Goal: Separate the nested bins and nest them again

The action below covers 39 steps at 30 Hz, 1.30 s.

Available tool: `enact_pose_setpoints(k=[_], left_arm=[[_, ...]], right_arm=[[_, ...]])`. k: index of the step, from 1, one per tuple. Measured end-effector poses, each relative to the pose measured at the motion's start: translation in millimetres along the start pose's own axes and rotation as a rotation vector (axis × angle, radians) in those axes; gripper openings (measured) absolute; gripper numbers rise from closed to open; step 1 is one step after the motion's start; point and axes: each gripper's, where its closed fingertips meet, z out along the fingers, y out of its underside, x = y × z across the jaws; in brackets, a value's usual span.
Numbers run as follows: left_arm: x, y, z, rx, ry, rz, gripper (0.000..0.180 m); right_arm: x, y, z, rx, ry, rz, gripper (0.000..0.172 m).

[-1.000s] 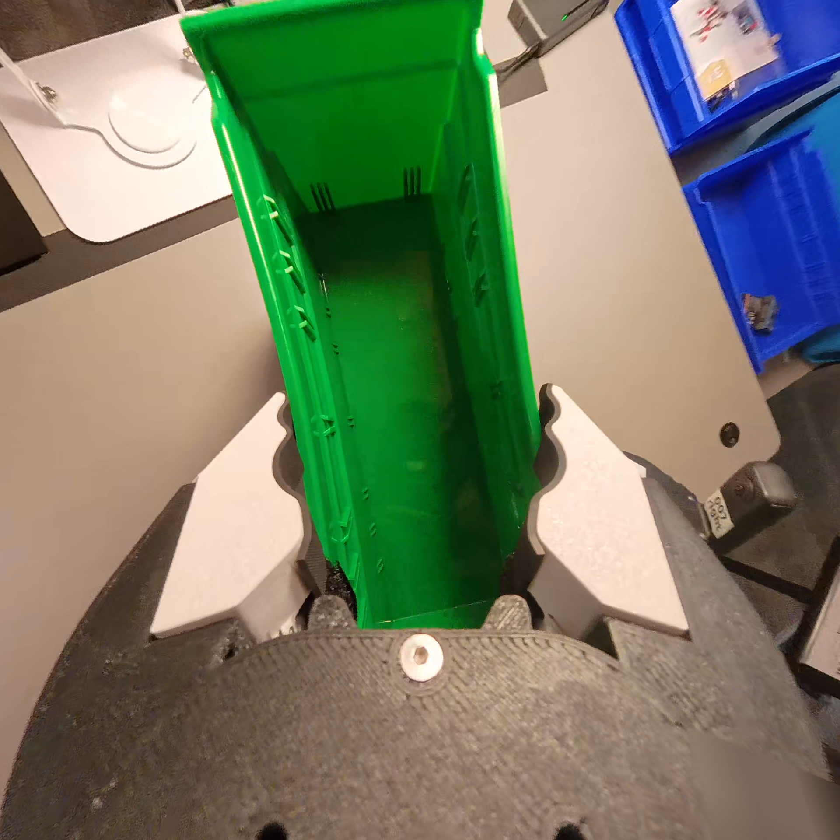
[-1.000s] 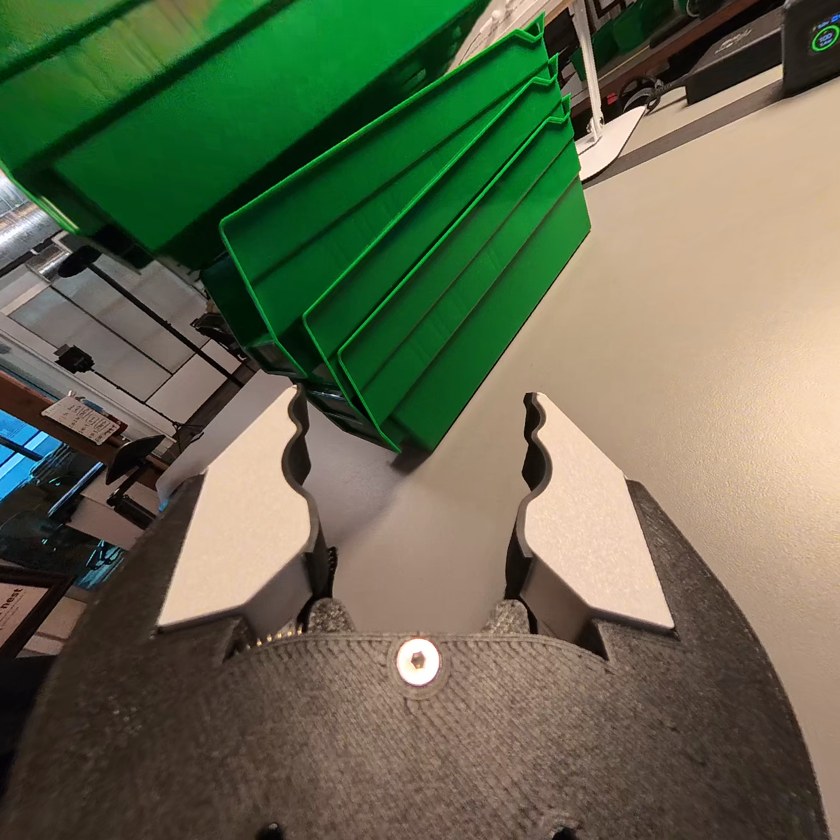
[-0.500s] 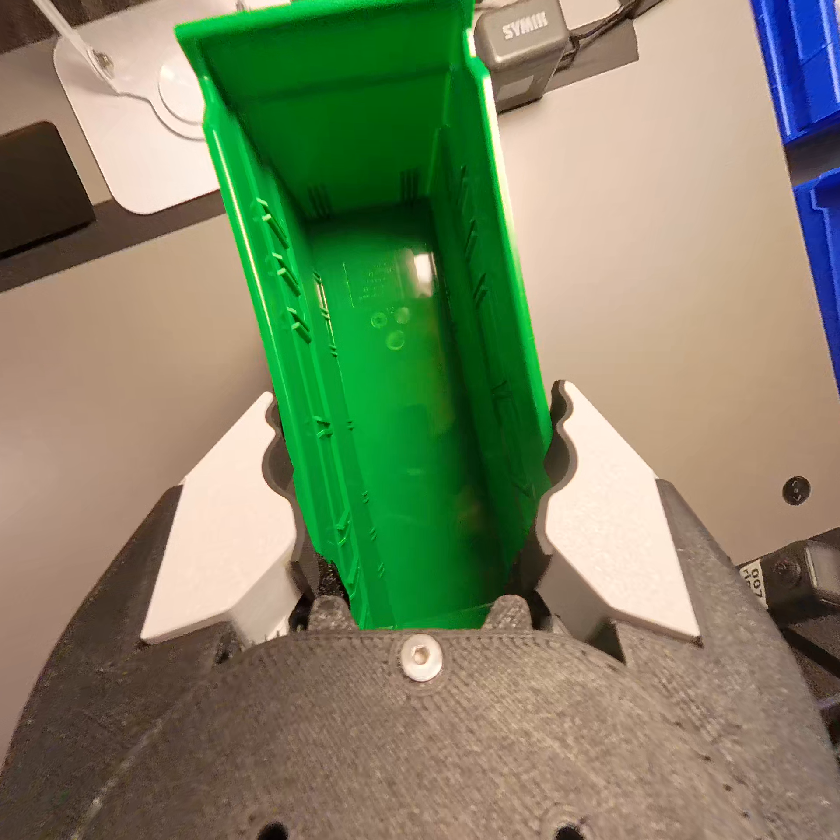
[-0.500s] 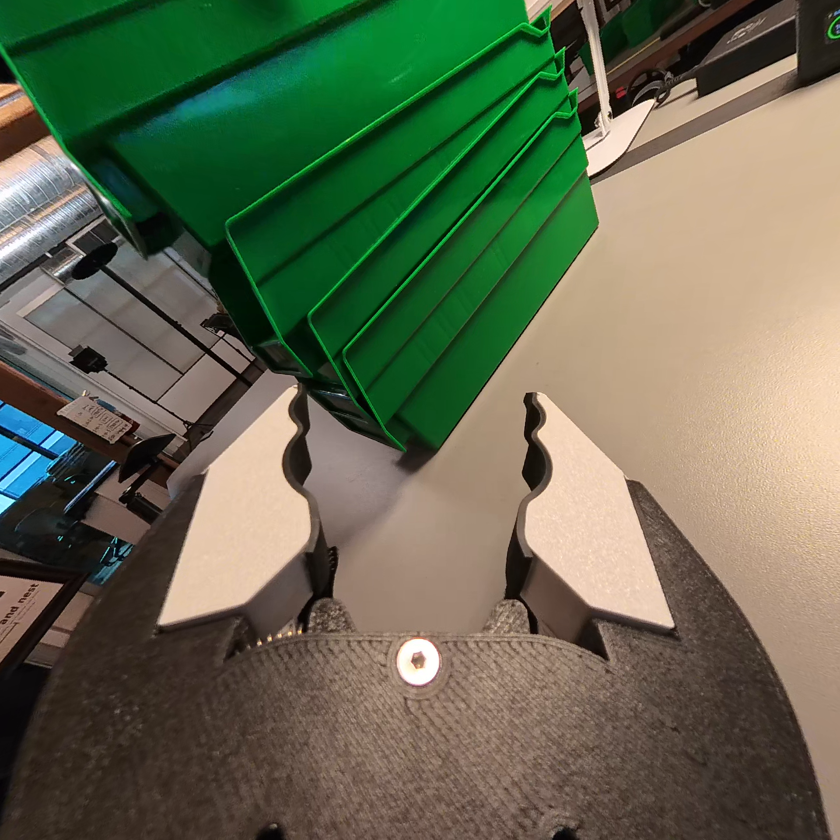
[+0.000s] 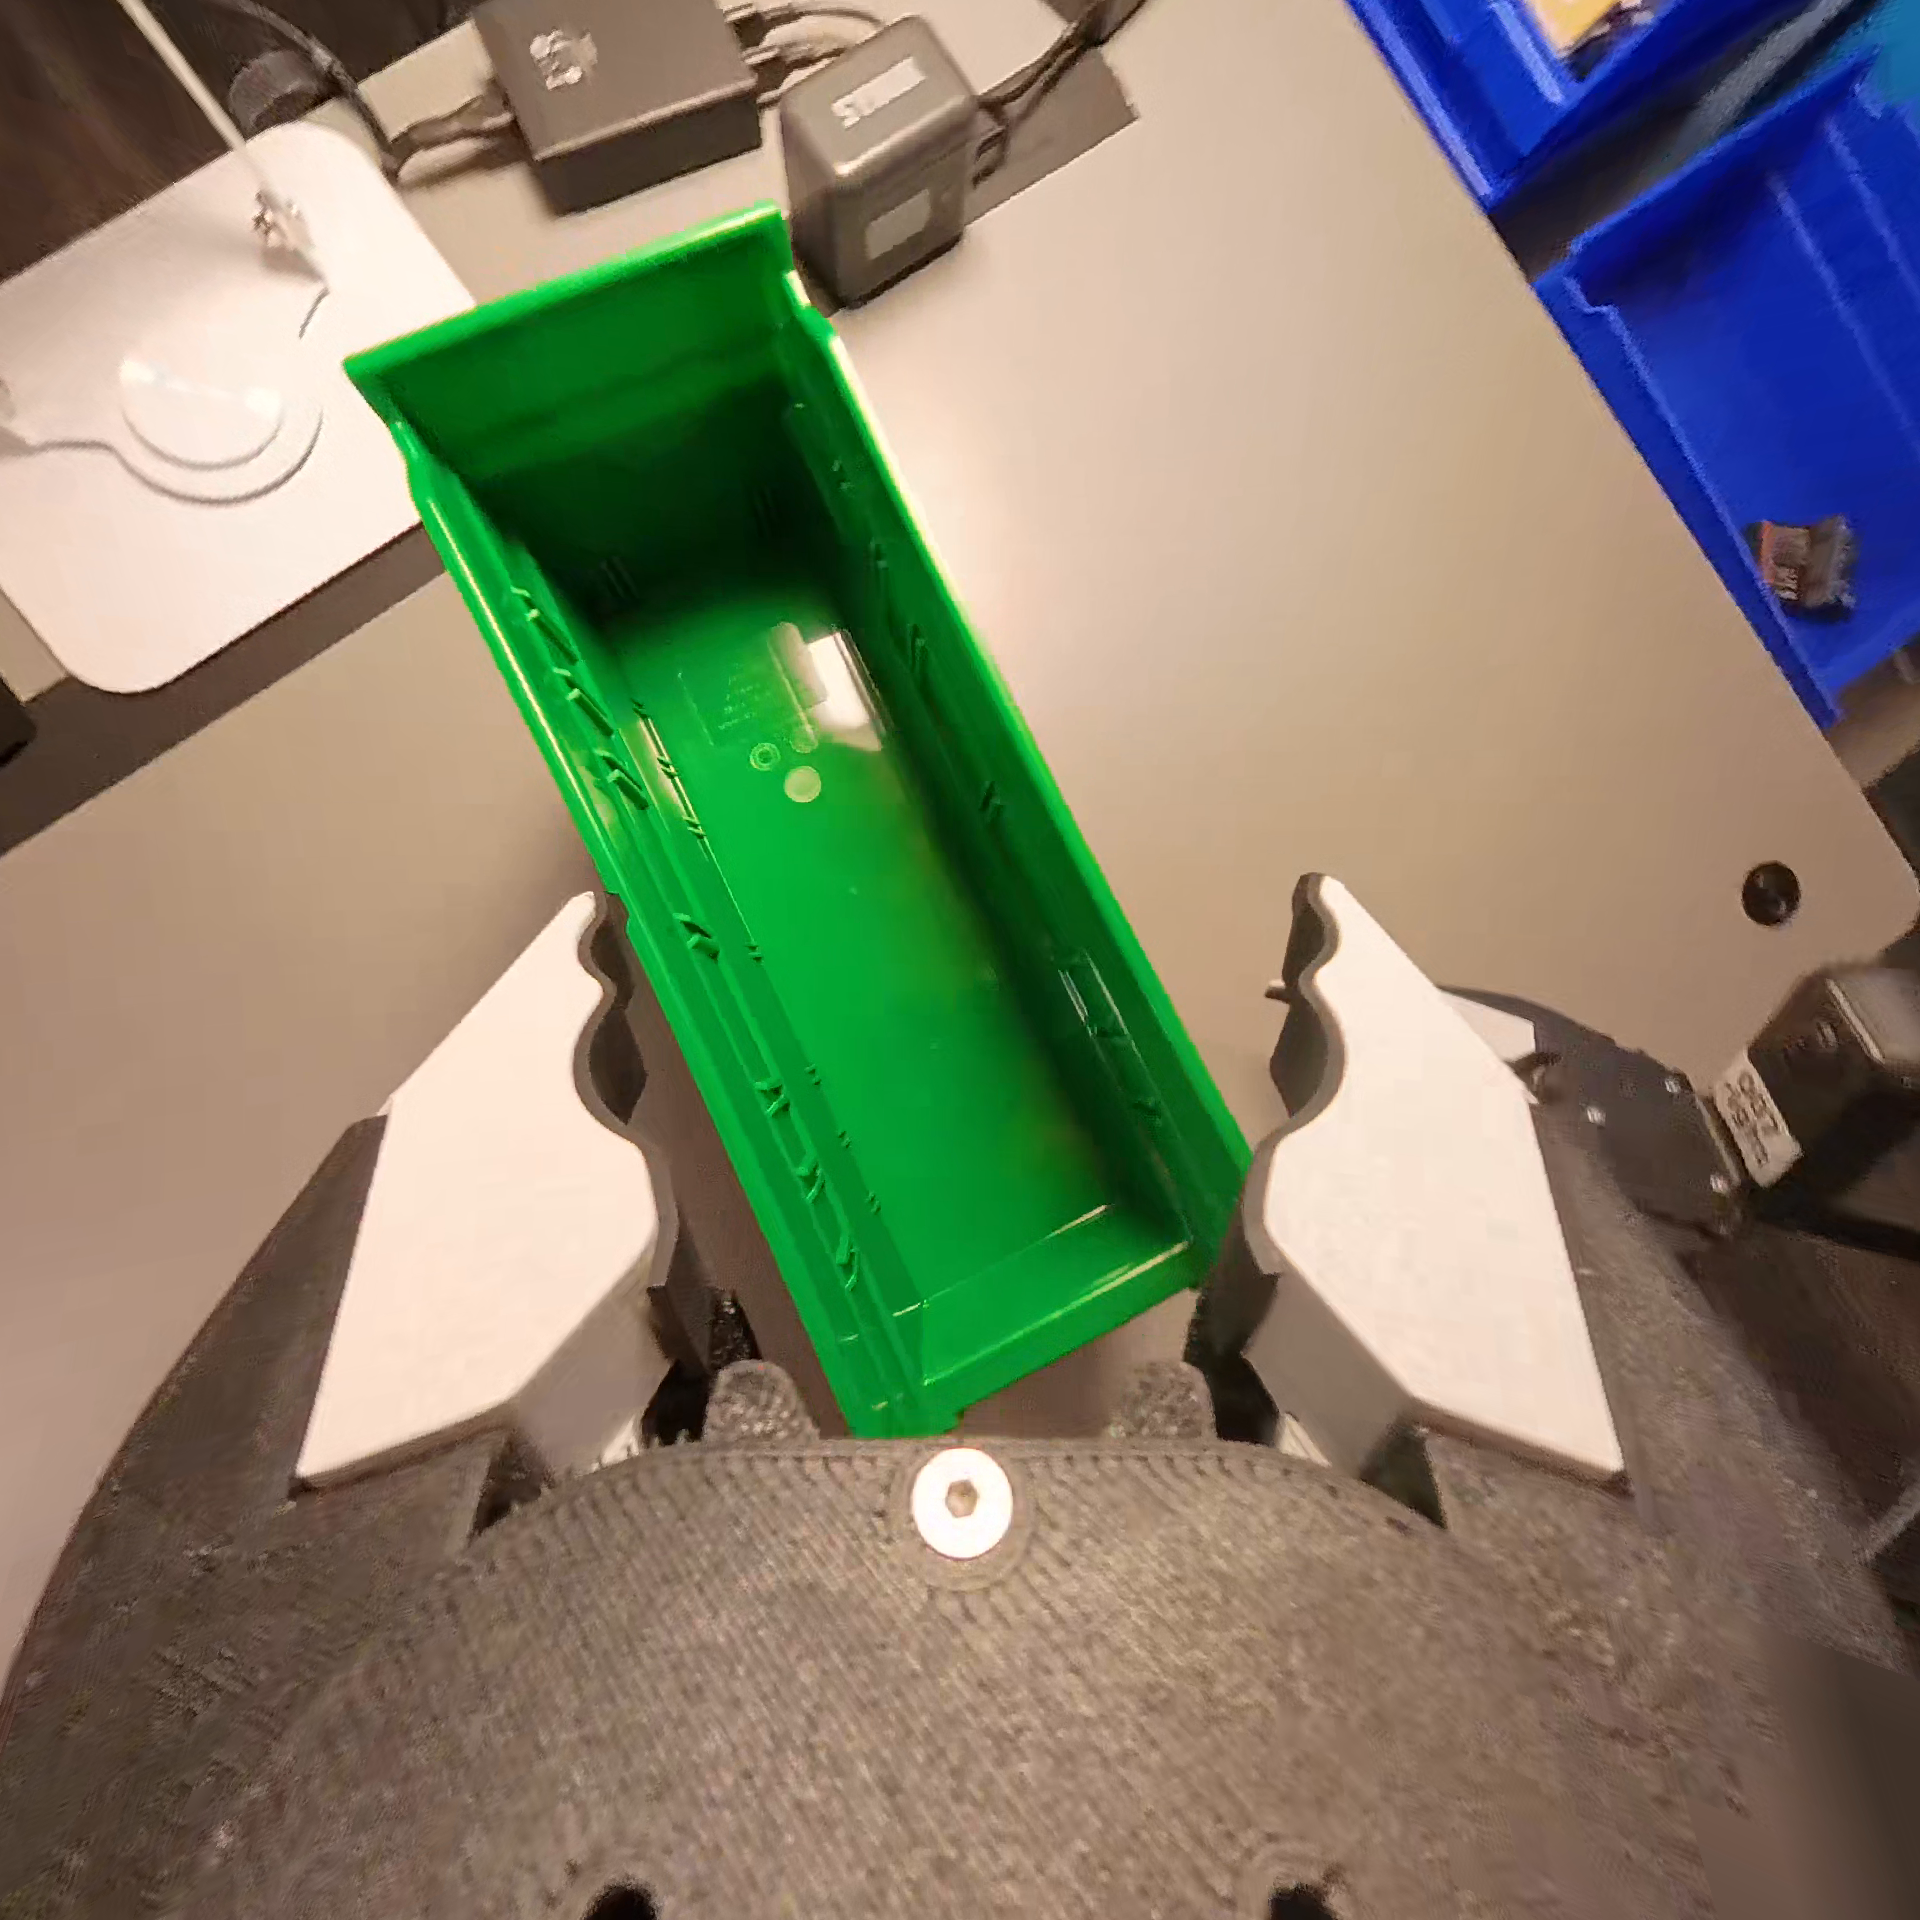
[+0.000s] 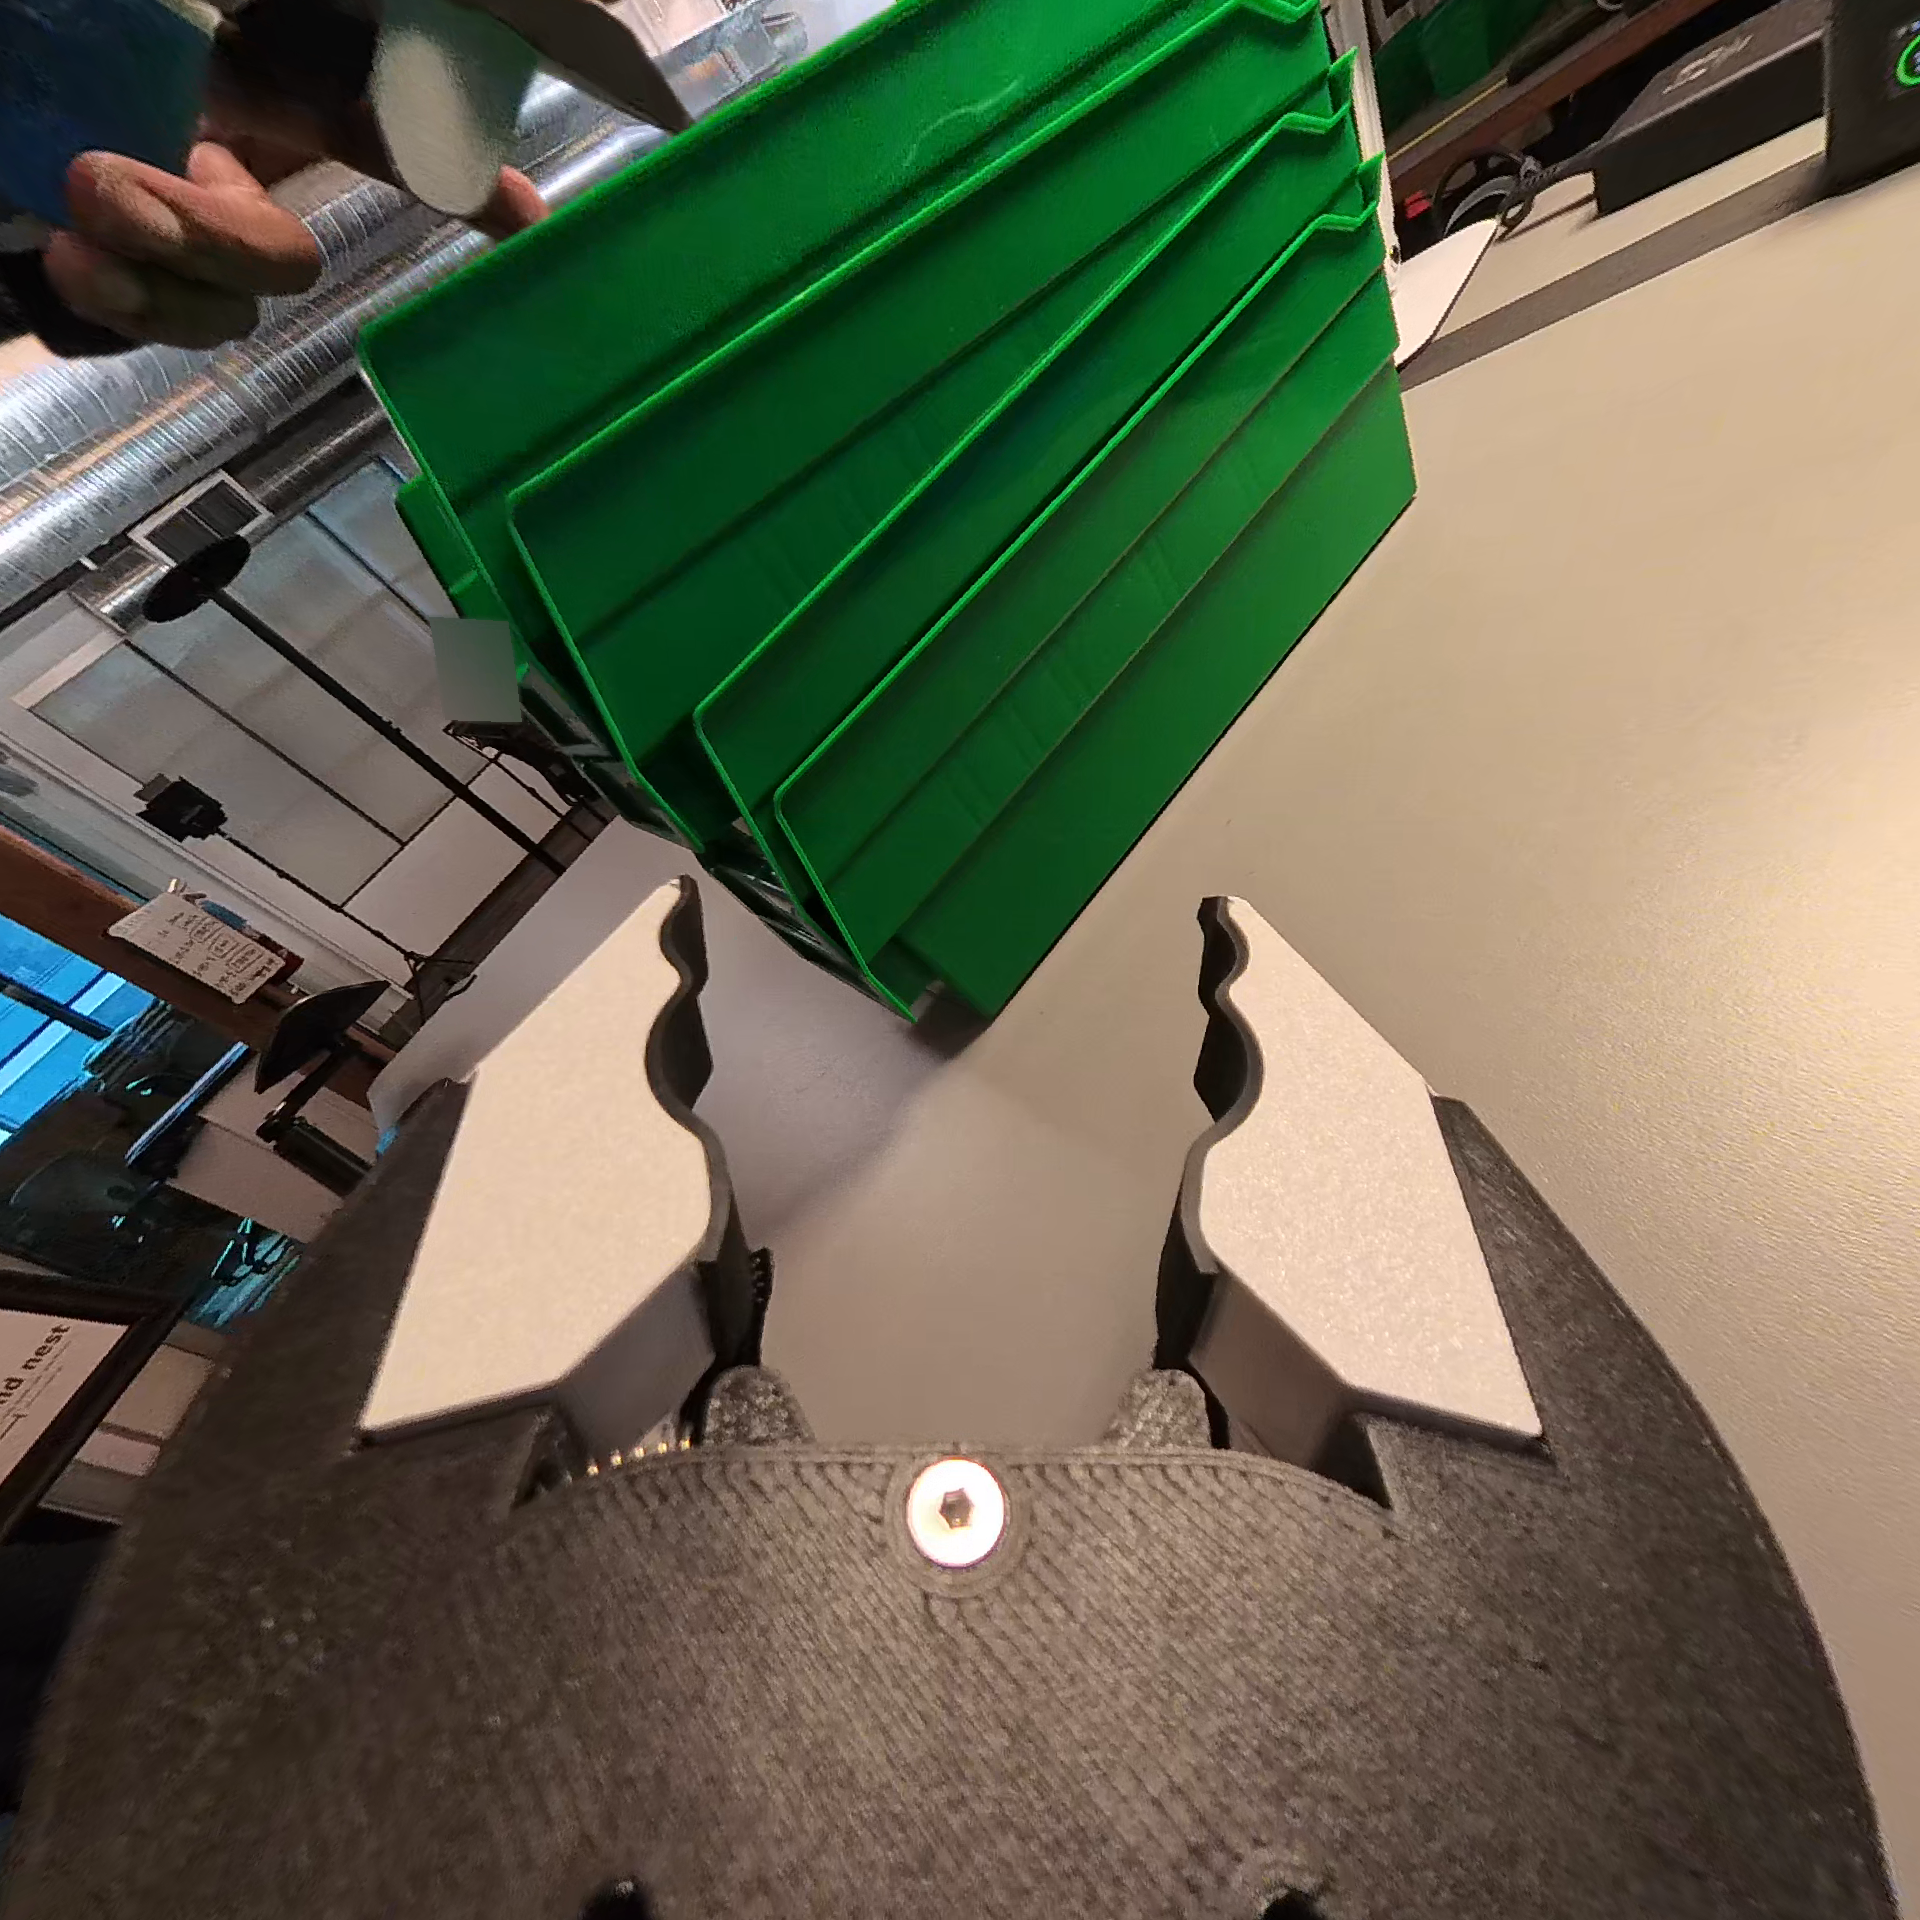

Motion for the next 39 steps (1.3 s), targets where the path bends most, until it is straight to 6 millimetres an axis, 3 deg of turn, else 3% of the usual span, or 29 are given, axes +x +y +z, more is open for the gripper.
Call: enact_pose_setpoints(k=[4,9,11,13,16,19,23,27,33,35,39], left_arm=[[-19,27,-20,0.085,0.056,0.085,0.122],[-73,79,-28,0.217,0.098,0.103,0.118],[-91,93,-26,0.333,0.17,0.049,0.13],[-106,110,-18,0.4,0.267,-0.006,0.112],[-134,130,4,0.458,0.316,-0.095,0.117],[-144,141,23,0.513,0.41,-0.166,0.115],[-137,159,57,0.484,0.496,-0.153,0.114],[-111,177,76,0.423,0.552,-0.06,0.11],[-62,190,76,0.382,0.602,0.202,0.106],[-47,192,71,0.395,0.657,0.238,0.089],[-22,197,69,0.372,0.734,0.286,0.089]], right_arm=[[0,2,1,-0.008,0.009,-0.011,0.096],[0,7,5,-0.042,0.028,-0.041,0.096],[-2,8,6,-0.05,0.017,-0.044,0.097],[-3,10,8,-0.069,0.01,-0.052,0.097],[-8,13,11,-0.106,-0.015,-0.084,0.098],[-12,14,18,-0.113,0.006,-0.102,0.098],[-19,27,42,-0.192,0.046,-0.229,0.099],[-25,28,61,-0.237,0.036,-0.39,0.099],[-30,33,79,-0.343,-0.119,-0.563,0.099],[-25,30,84,-0.365,-0.124,-0.619,0.1],[-18,28,91,-0.425,-0.173,-0.671,0.095]])
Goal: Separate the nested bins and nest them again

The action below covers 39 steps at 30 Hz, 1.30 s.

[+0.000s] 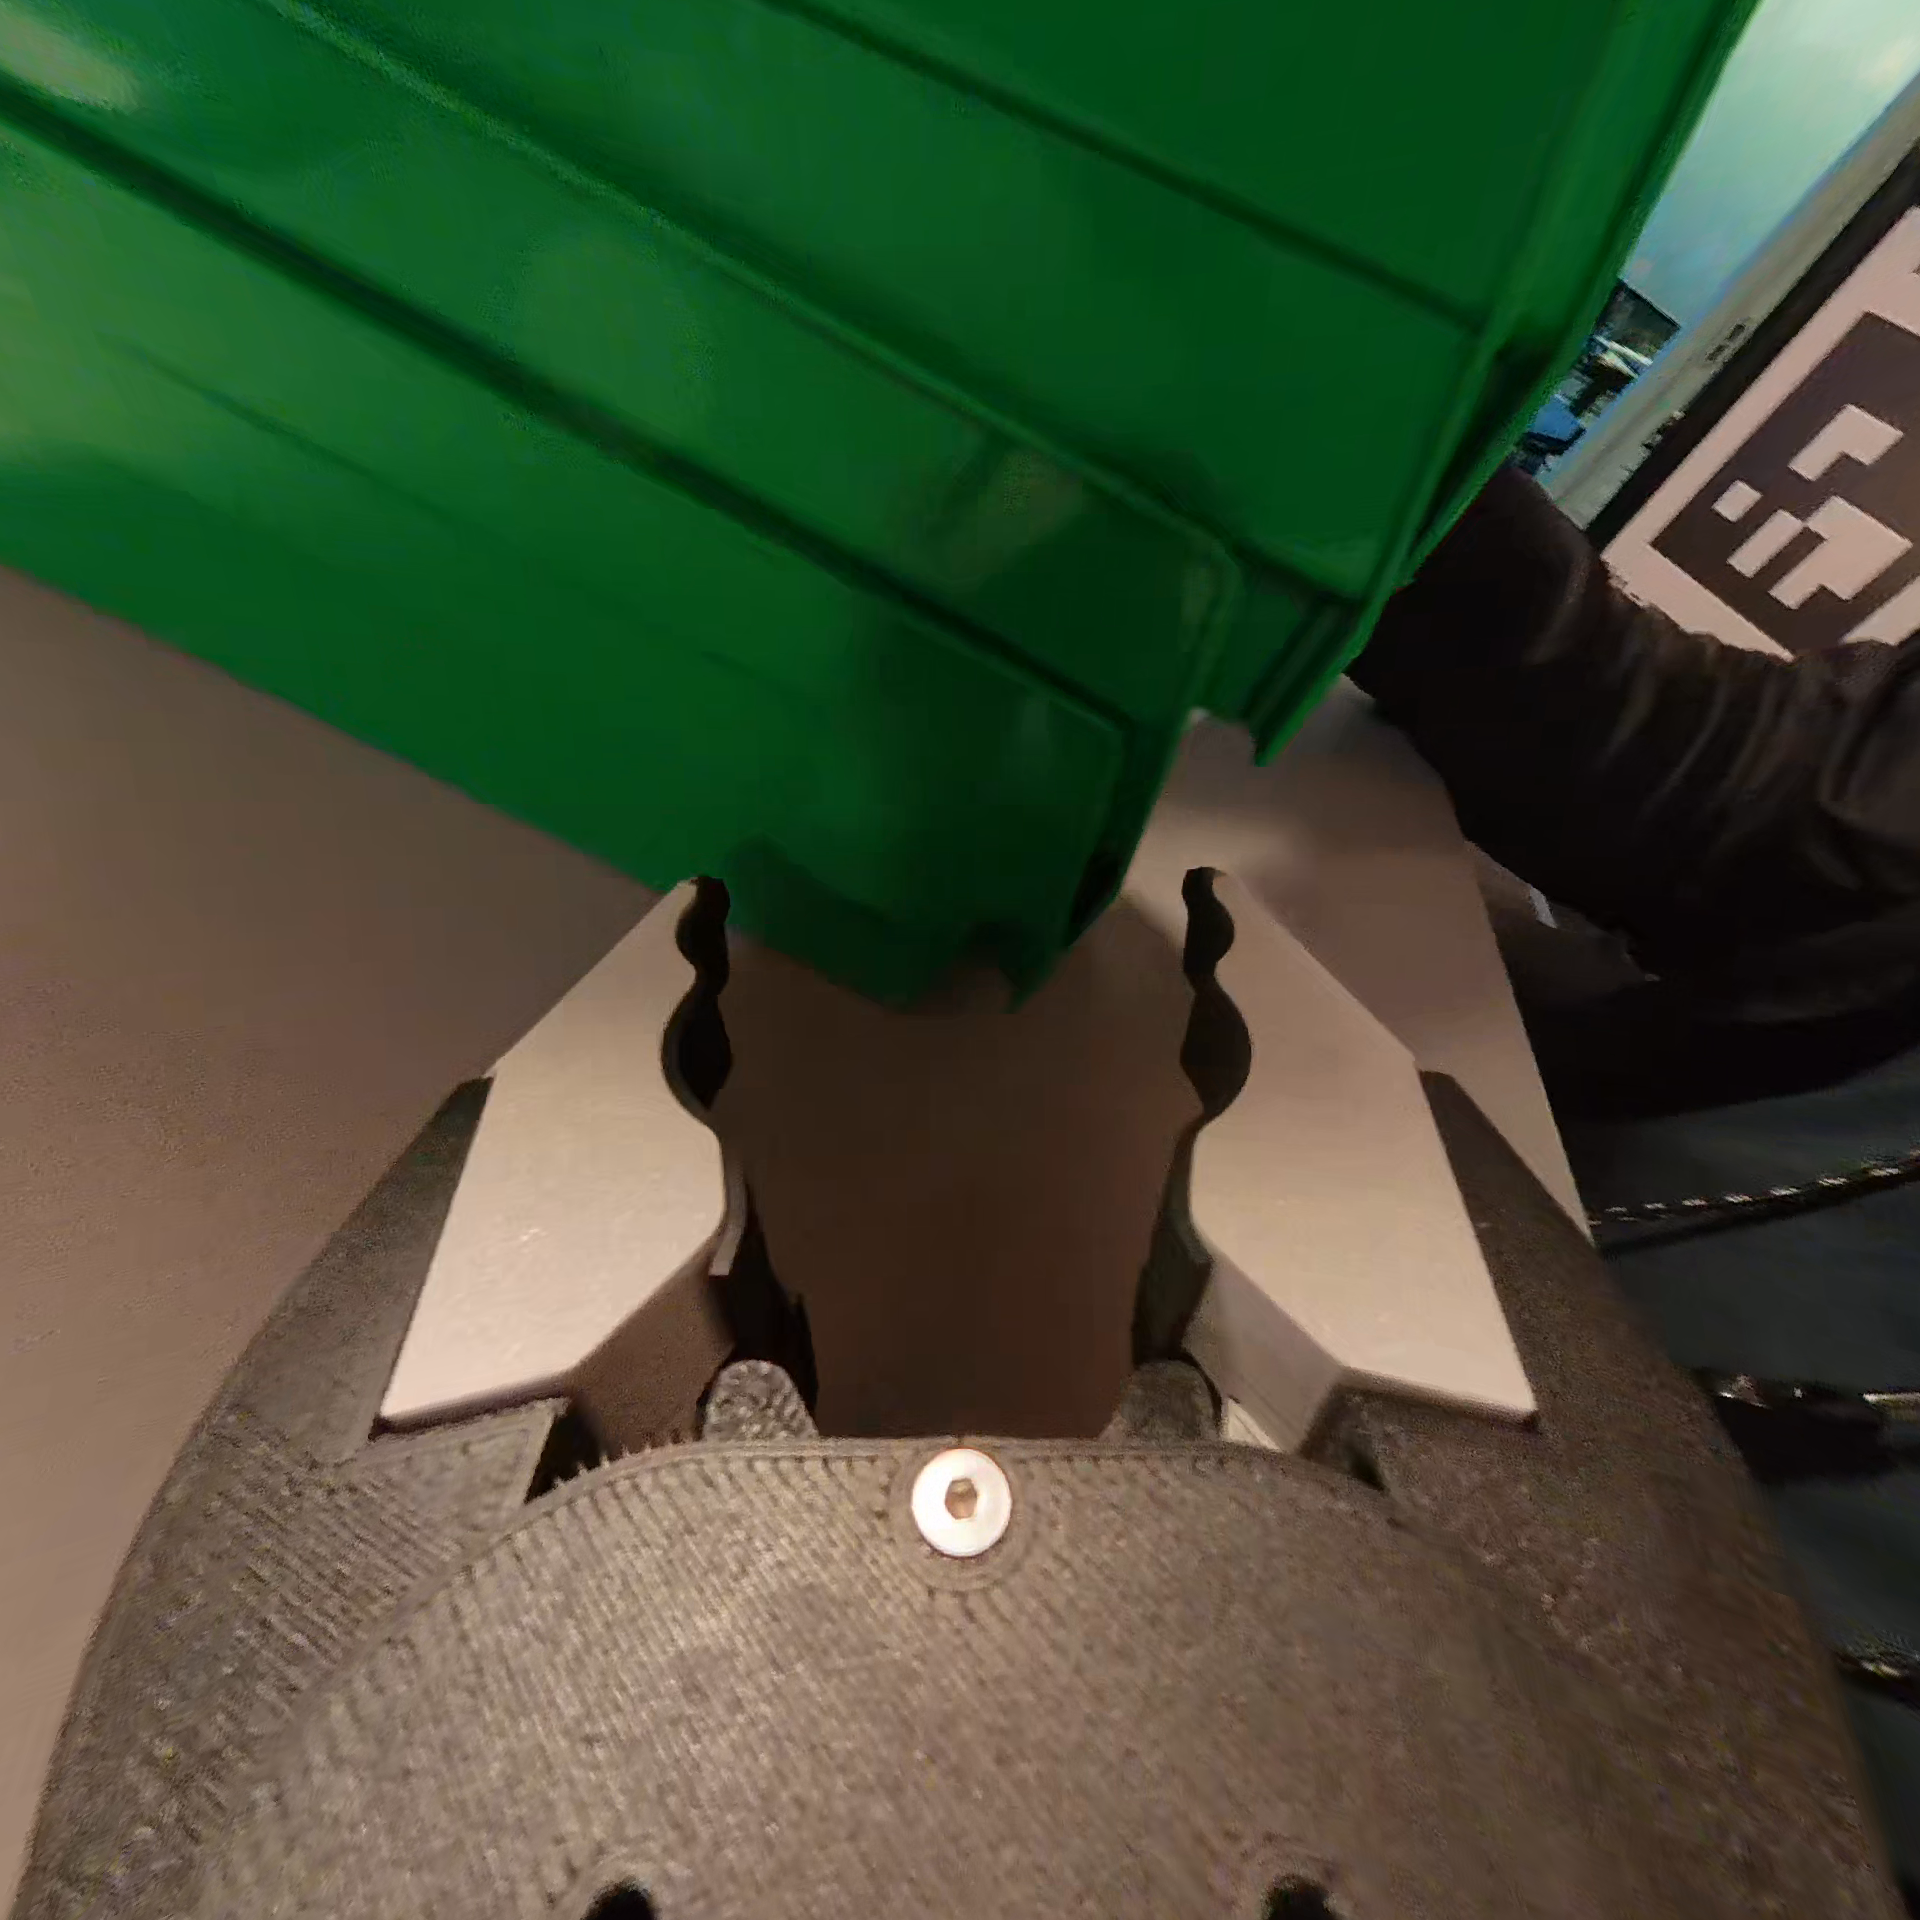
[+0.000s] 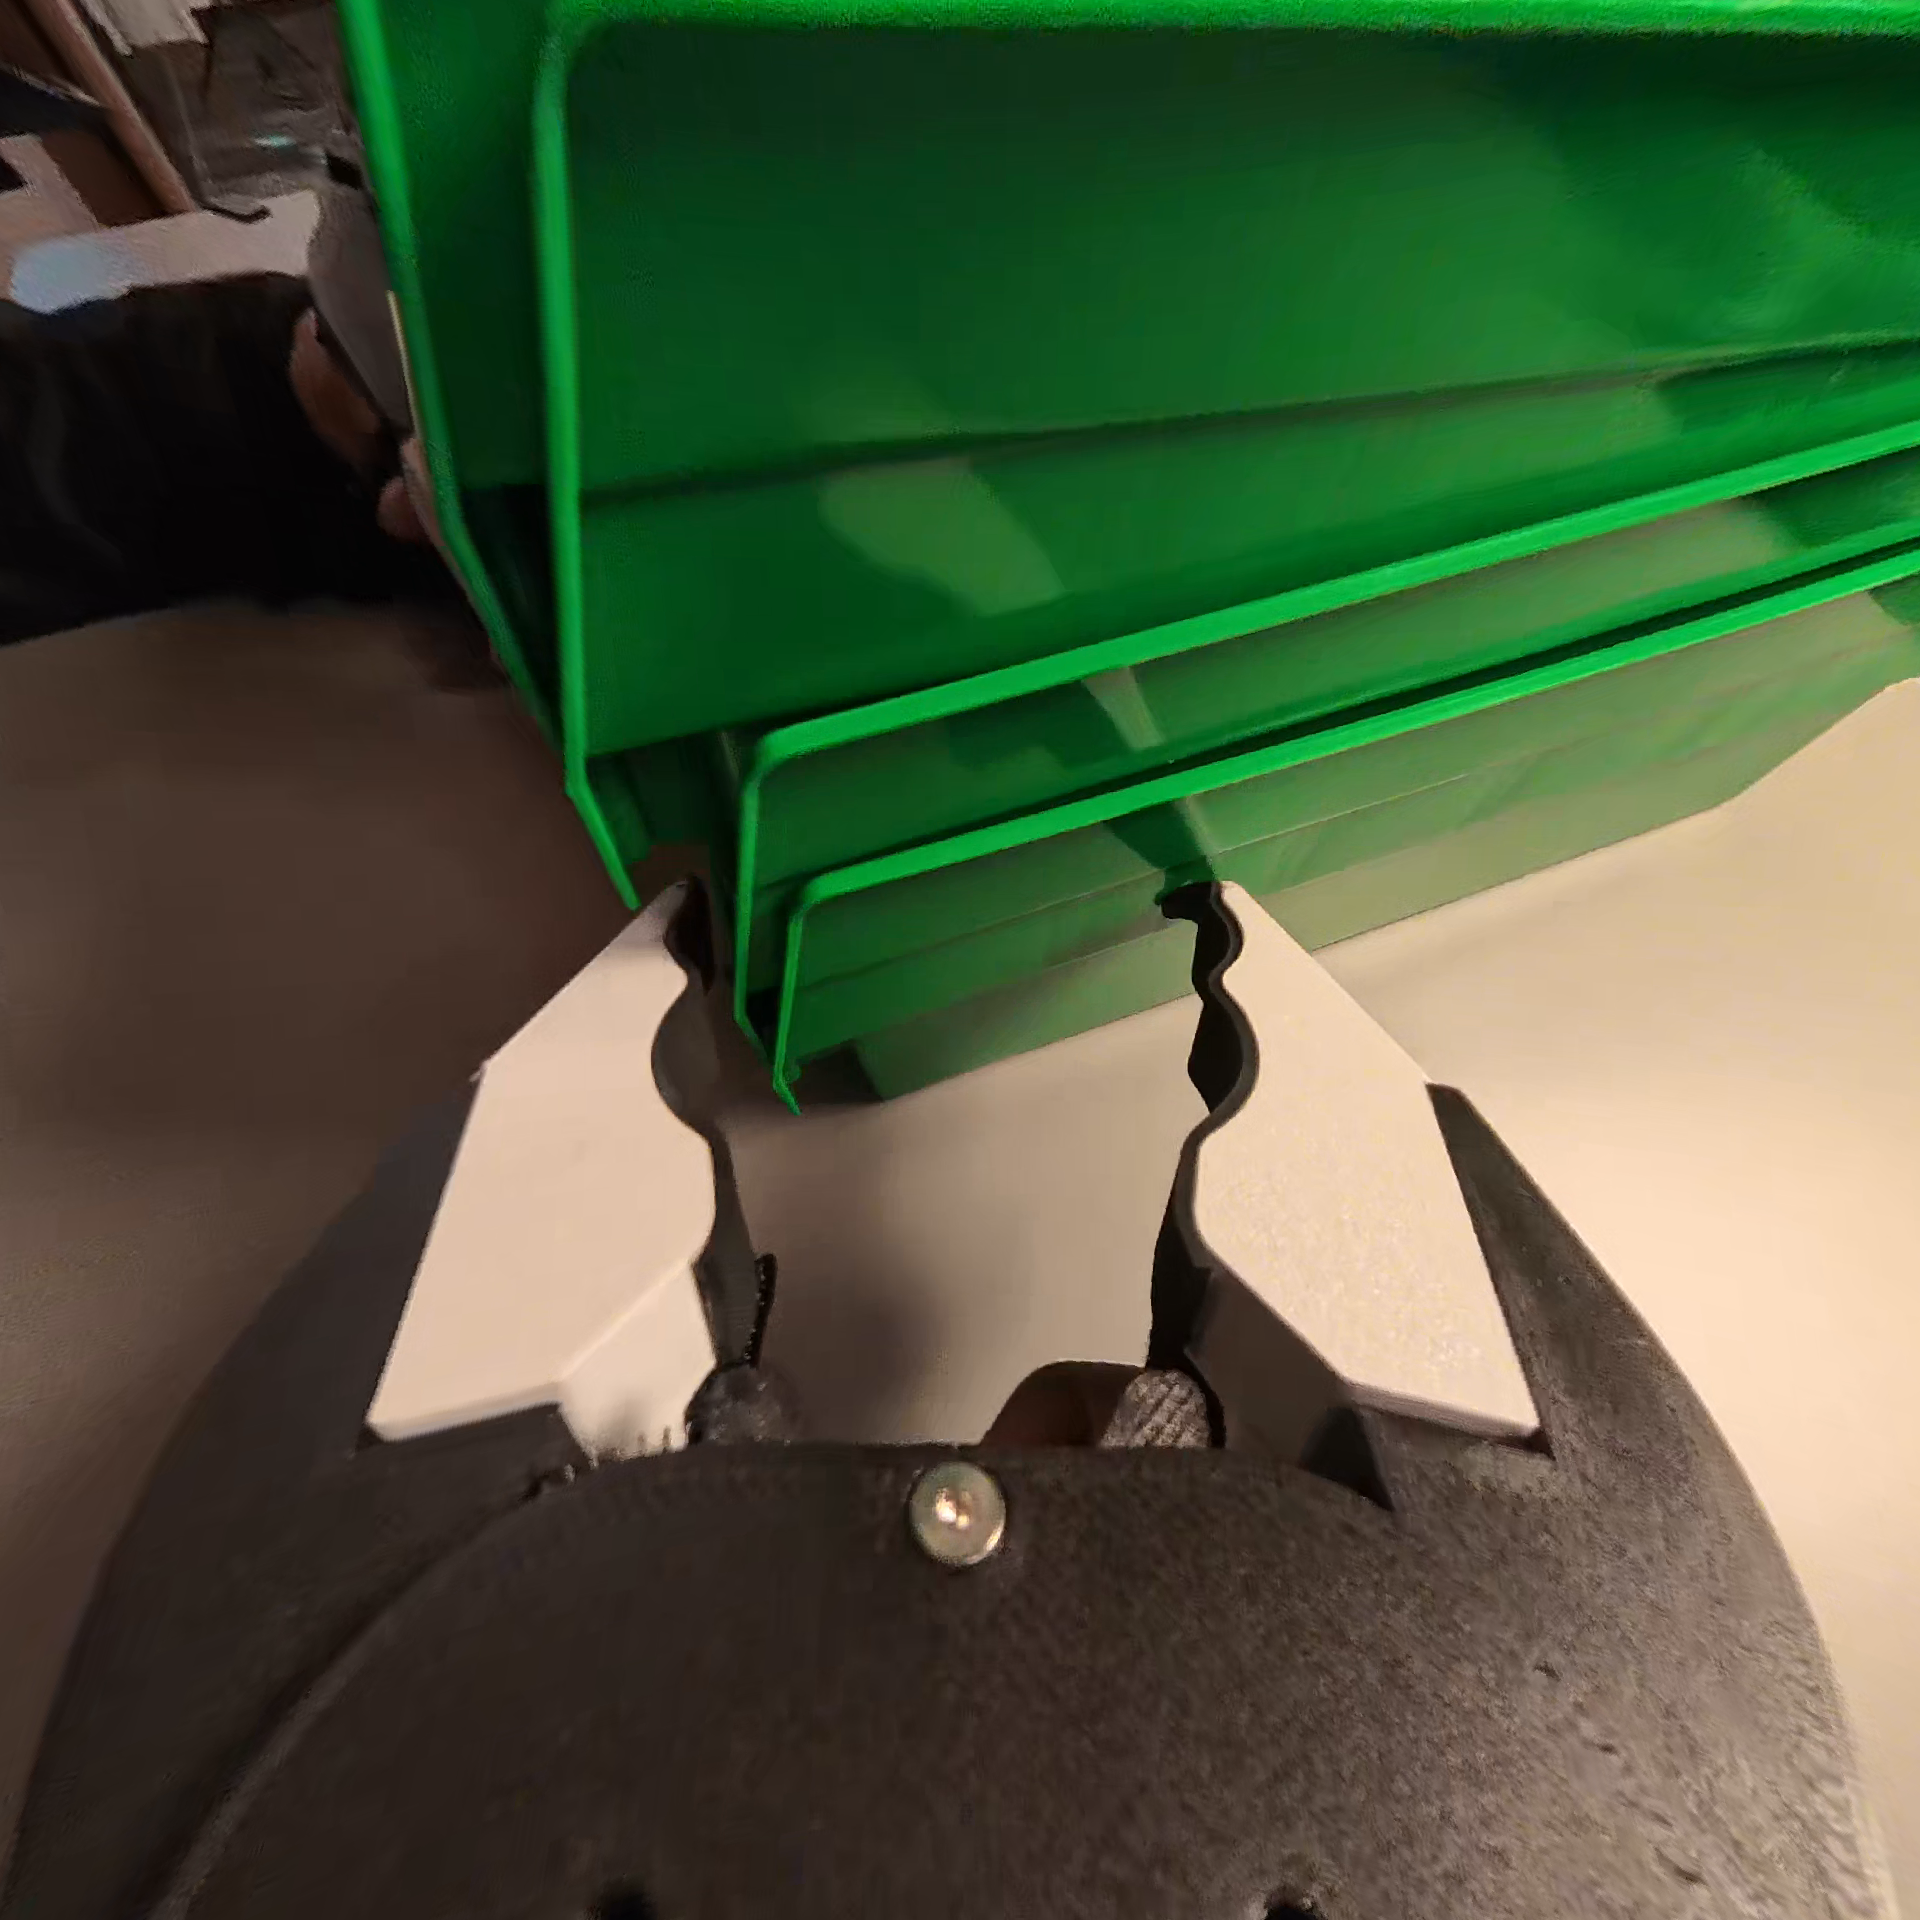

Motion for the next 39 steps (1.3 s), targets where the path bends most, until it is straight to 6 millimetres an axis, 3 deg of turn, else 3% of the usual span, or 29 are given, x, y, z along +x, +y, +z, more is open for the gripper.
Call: enact_pose_setpoints(k=[4,9,13,22,27,31,35,39], left_arm=[[2,5,10,-0.043,-0.054,0.051,0.111],[18,2,9,-0.008,0.033,0.039,0.107],[16,-3,2,0.037,0.032,0.018,0.105],[-45,-11,-59,0.17,-0.207,-0.046,0.107],[-70,-10,-69,0.188,-0.309,-0.128,0.105],[-69,-7,-67,0.173,-0.324,-0.131,0.103],[-57,-3,-56,0.133,-0.303,-0.102,0.102],[-46,0,-46,0.107,-0.285,-0.077,0.101]], right_arm=[[-2,-3,11,0.009,-0.045,-0.009,0.096],[7,-3,10,0.023,-0.043,0.014,0.097],[4,-3,3,0.038,-0.068,0.052,0.097],[0,5,-51,0.013,0.033,0.219,0.118],[7,-38,-87,0.076,0.128,0.277,0.121],[13,-88,-104,0.107,0.181,0.272,0.121],[17,-127,-98,0.07,0.203,0.235,0.121],[24,-130,-77,-0.081,0.248,0.148,0.12]])
